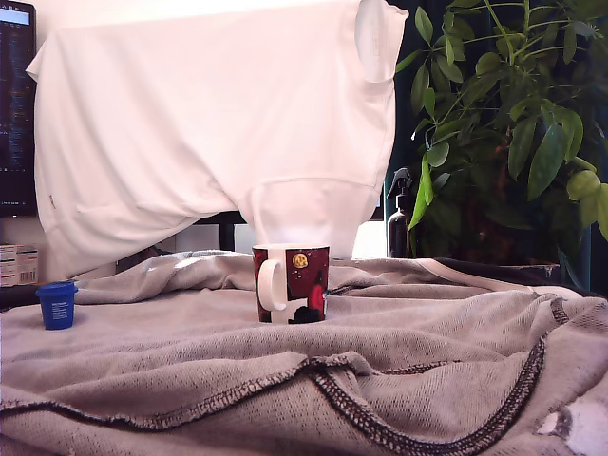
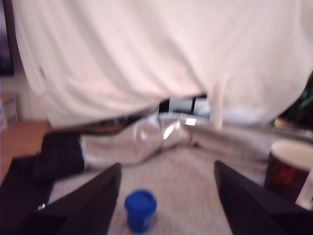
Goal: Pick the blue coffee capsule and place it inside the red coffee cup
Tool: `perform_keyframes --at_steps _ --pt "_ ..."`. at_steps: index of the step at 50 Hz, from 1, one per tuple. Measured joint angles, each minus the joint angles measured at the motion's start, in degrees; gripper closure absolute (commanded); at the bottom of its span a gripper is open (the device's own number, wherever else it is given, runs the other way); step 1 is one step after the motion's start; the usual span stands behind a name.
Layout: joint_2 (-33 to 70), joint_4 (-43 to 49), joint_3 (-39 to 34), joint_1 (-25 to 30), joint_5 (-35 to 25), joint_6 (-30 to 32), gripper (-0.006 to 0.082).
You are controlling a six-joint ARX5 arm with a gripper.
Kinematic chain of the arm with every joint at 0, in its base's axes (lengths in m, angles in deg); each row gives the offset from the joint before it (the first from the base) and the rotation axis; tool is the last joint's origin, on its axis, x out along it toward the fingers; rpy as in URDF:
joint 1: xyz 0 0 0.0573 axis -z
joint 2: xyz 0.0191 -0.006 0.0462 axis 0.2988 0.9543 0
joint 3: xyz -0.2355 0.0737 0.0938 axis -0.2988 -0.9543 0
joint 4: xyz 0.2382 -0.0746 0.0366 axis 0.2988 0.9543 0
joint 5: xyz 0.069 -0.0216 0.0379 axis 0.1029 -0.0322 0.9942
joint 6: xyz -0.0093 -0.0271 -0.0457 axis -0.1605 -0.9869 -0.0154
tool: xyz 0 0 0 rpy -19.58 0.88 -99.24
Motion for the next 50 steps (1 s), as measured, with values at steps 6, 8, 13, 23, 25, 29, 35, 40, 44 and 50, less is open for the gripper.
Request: perform_keyframes --at_steps 6,8,13,23,25,29,35,40,44,50 --pt "10.3 -4.1 4.3 0.0 -1.0 1.9 -0.003" --pt "13.2 -5.1 6.3 0.0 -1.5 2.4 -0.003" --pt "21.0 -6.4 11.6 0.0 -3.0 3.8 -0.0025" --pt "37.7 -6.1 16.2 0.0 -4.1 6.1 -0.0025" --pt "39.8 -5.5 16.3 0.0 -4.1 6.8 -0.0025" --pt "41.2 -4.9 16.3 0.0 -4.1 8.5 -0.0025" --pt "41.1 -5.4 17.5 -0.2 -4.2 9.4 -0.0025" --pt "41.1 -5.4 18.8 -0.5 -4.2 9.6 -0.0025" --pt "41.1 -5.1 19.0 -0.9 -4.2 10.3 -0.0025" --pt "41.1 -2.5 19.2 -1.8 -4.2 11.1 -0.0025"
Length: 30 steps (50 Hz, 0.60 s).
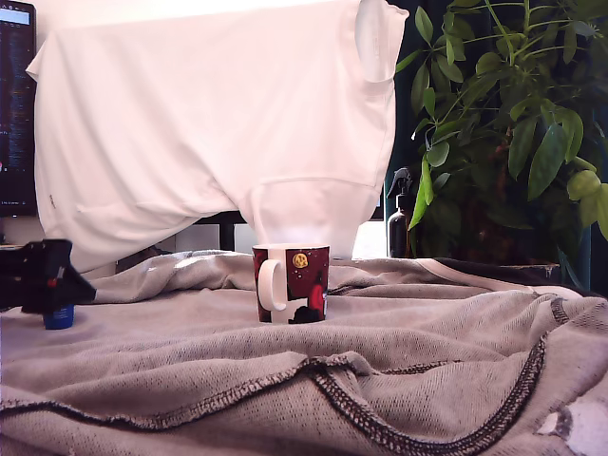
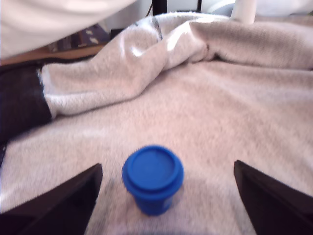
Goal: Pick the blue coffee capsule and place it inside the red coffee cup
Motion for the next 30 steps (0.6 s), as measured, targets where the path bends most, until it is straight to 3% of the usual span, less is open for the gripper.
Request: perform_keyframes --at_steps 30 --pt "4.4 8.6 7.7 -1.4 -3.2 0.0 -0.002"
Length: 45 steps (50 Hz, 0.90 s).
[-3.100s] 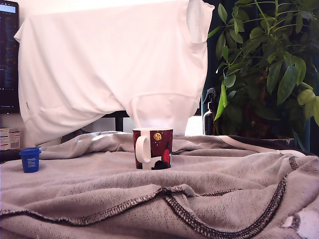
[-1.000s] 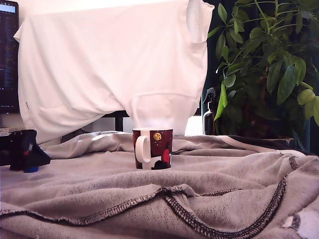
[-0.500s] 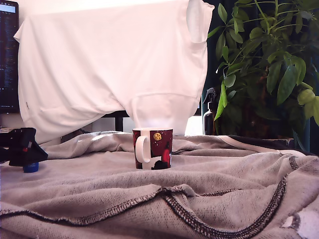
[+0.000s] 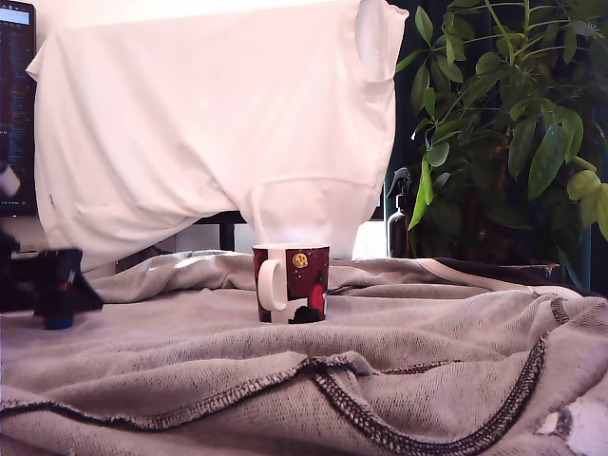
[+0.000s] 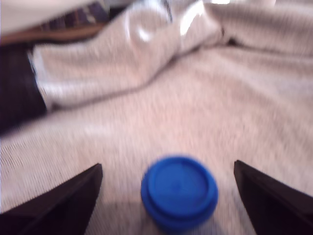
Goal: Pick the blue coffee capsule and place it inside the red coffee cup
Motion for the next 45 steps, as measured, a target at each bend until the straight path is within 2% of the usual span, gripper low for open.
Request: perform_keyframes --at_steps 3,6,10,14,16,18,30,45 --pt "0.3 0.4 0.0 0.0 0.0 0.2 0.0" --pt "0.3 0.3 0.0 0.0 0.0 0.2 0.0076" --pt "0.3 0.1 0.0 0.0 0.0 0.2 0.0308" --pt "0.3 0.0 0.0 0.0 0.0 0.2 0.0623" --pt "0.3 0.0 0.0 0.0 0.0 0.2 0.0728" --pt "0.3 0.0 0.0 0.0 0.0 0.2 0.0796" --pt "0.3 -0.4 0.0 0.0 -0.3 -1.3 0.0786" --pt "0.2 -6.1 0.0 0.0 -4.3 -8.6 0.0786"
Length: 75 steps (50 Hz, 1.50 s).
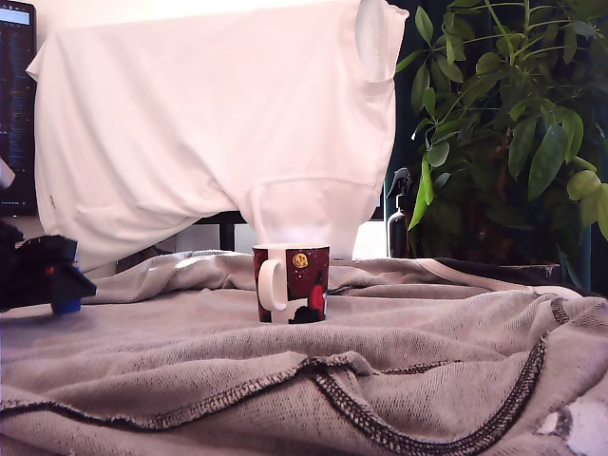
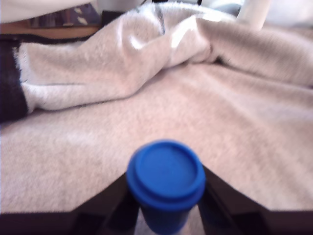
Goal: Pick the blue coffee capsule and place it inside the red coffee cup
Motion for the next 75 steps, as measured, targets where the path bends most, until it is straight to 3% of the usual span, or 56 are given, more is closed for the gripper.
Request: perform_keyframes --at_steps 10,29,39,58,75 --pt "-1.9 -7.7 0.0 0.3 -3.9 -8.7 0.0786" --pt "-3.1 -10.9 0.2 5.9 -5.9 -11.9 0.0786" --pt "-3.1 -10.4 5.0 13.6 -6.2 -11.9 0.0786" --pt "-3.1 6.0 17.2 22.1 -5.1 -8.2 0.0786" --pt "-3.1 11.4 18.8 26.1 -1.1 -3.5 0.0778"
